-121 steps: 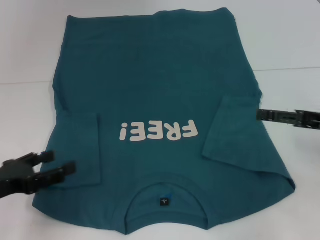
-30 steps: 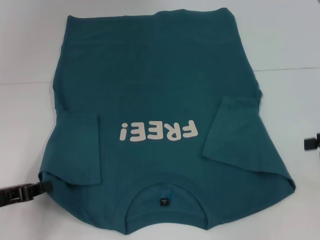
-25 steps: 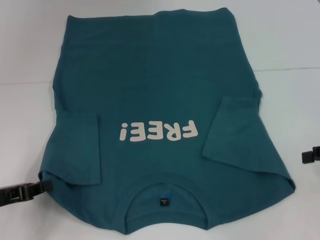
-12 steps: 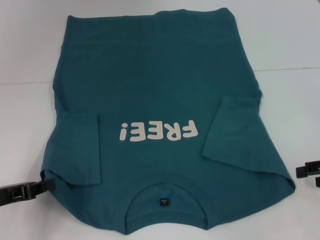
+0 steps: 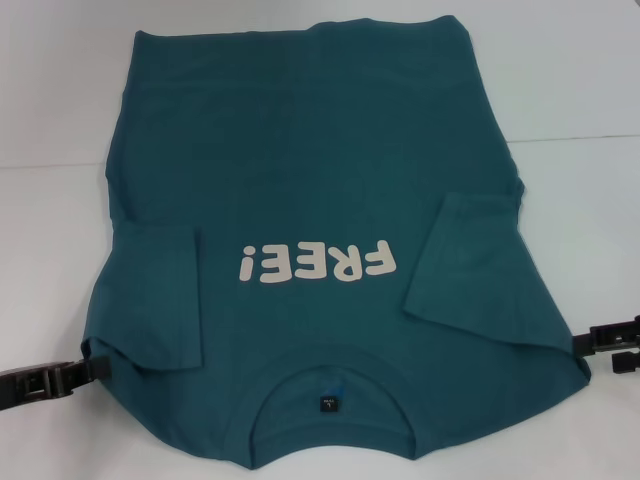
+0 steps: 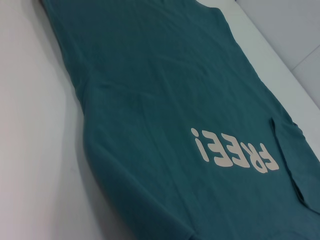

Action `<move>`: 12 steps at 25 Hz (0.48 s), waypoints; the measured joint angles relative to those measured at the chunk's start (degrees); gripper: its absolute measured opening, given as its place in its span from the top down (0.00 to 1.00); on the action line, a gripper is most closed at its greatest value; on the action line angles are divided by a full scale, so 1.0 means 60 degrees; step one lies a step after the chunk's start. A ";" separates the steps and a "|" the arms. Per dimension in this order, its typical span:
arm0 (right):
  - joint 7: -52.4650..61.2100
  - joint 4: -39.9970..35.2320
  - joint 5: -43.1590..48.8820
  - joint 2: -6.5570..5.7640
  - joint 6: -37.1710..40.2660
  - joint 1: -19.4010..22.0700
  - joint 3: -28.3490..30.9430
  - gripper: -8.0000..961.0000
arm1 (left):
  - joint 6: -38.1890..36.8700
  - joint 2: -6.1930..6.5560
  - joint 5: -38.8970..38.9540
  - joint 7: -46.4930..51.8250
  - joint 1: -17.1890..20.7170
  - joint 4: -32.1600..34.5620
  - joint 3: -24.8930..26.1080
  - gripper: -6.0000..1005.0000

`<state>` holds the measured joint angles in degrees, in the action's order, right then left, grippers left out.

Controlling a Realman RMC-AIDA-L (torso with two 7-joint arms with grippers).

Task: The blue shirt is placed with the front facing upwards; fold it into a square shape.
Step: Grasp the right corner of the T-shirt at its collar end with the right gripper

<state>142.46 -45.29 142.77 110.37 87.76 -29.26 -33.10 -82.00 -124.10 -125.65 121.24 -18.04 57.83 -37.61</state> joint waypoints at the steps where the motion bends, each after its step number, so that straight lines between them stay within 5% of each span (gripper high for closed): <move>1: -0.0013 0.0003 0.0002 0.0025 -0.0026 -0.0012 -0.0005 0.15 | -0.0002 0.0000 0.0000 -0.0003 0.0002 0.0006 0.0001 0.96; 12: -0.0047 0.0139 0.0009 0.0141 -0.0156 -0.0115 -0.0044 0.16 | -0.0041 0.0000 -0.0006 -0.0007 0.0015 0.0043 0.0000 0.96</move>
<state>142.18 -44.46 142.83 111.22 86.83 -29.94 -33.36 -82.25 -124.10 -125.68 121.20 -17.95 58.08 -37.61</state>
